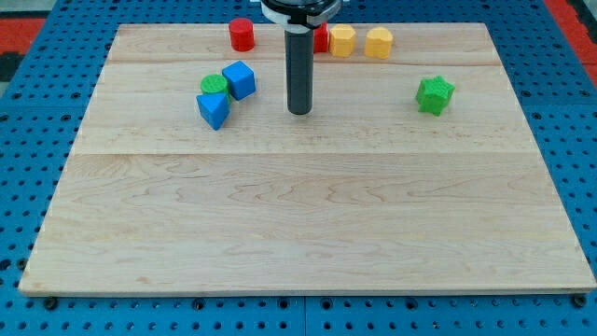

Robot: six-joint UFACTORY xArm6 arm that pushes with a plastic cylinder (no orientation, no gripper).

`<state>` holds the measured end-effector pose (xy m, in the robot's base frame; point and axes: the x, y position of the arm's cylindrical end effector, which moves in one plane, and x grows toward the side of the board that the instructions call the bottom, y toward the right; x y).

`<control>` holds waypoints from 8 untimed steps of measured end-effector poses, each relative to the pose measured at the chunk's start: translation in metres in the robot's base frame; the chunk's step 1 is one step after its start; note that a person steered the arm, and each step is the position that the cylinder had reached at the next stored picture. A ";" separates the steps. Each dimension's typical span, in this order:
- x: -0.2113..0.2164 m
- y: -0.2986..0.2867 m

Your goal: Move the green star diagonally bottom left to the yellow hexagon

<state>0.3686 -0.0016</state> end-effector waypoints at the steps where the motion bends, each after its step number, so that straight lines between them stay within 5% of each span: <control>1: 0.000 0.000; 8: 0.007 0.023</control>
<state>0.3752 0.0218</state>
